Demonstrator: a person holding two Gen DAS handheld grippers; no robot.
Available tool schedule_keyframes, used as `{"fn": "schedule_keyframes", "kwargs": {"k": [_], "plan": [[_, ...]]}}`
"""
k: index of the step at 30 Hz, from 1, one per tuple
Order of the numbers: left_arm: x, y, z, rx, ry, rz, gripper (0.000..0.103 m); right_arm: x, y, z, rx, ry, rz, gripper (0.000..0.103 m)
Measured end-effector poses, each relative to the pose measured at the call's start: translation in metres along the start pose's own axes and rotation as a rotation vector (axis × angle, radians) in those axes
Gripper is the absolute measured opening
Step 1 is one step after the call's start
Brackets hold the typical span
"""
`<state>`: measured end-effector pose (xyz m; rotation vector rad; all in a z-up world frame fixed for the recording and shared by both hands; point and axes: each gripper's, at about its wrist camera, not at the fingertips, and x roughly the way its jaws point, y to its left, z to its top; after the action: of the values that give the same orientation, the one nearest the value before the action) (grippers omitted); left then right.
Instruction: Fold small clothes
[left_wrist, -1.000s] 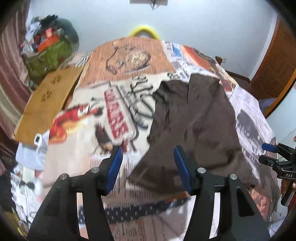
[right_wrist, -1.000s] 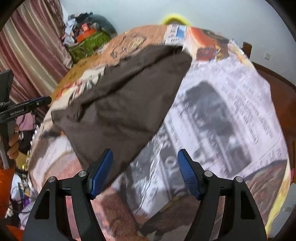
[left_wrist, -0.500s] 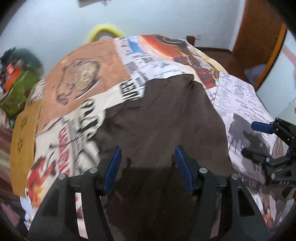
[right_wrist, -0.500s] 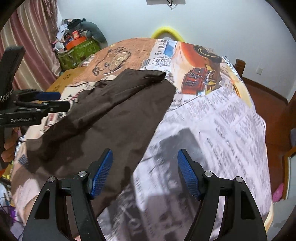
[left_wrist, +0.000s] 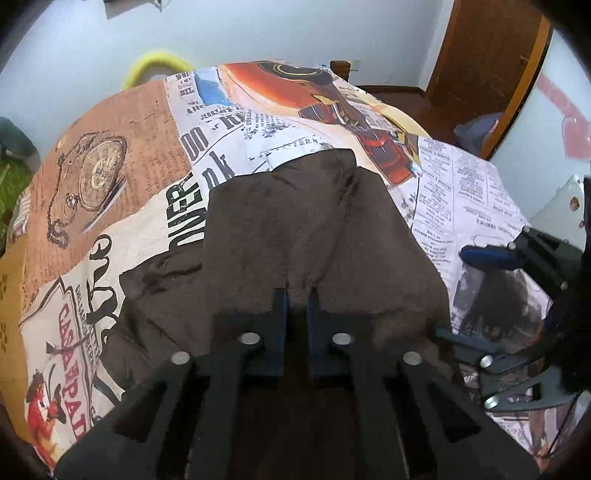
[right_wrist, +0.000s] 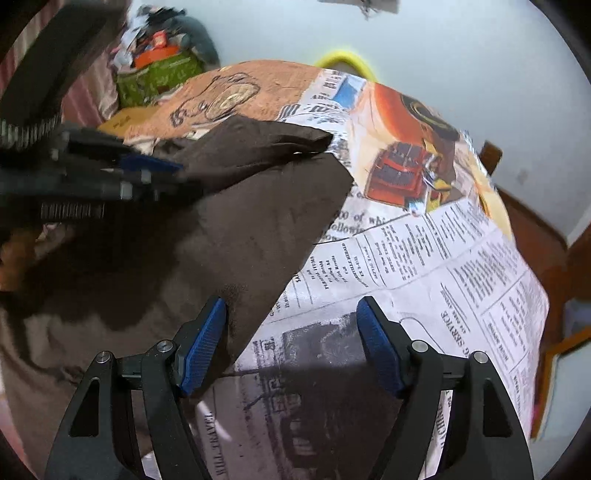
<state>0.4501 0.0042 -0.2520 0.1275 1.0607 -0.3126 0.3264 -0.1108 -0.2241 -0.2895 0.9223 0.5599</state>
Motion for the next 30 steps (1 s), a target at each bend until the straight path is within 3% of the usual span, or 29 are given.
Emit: {"fn": "schedule_keyframes", "kwargs": {"k": [8,14,17,20,22,24,26,30], "plan": [[-0.035,0.038,0.001,-0.114,-0.063,0.096,0.007,0.0,0.004,-0.001,-0.04,0.003,-0.017,0.072],[-0.042,0.1,-0.009,-0.265,-0.033,0.188,0.008,0.003,0.006,0.0,-0.05,0.007,-0.033,0.072],[-0.035,0.124,-0.023,-0.346,0.011,0.191,0.011,0.004,0.006,0.001,-0.049,0.008,-0.034,0.072],[-0.033,0.14,-0.038,-0.394,0.039,0.206,0.016,0.005,0.006,0.001,-0.048,0.01,-0.037,0.073],[-0.034,0.146,-0.046,-0.412,0.044,0.19,0.024,0.005,0.006,0.001,-0.043,0.011,-0.038,0.073],[-0.041,0.146,-0.058,-0.42,0.036,0.173,0.038,0.005,0.006,0.002,-0.037,0.016,-0.037,0.073],[-0.05,0.142,-0.072,-0.408,0.031,0.167,0.045,0.004,0.005,0.002,-0.029,0.025,-0.034,0.073],[-0.068,0.135,-0.101,-0.4,0.045,0.128,0.047,-0.006,0.004,0.001,0.015,0.032,-0.001,0.07]]}}
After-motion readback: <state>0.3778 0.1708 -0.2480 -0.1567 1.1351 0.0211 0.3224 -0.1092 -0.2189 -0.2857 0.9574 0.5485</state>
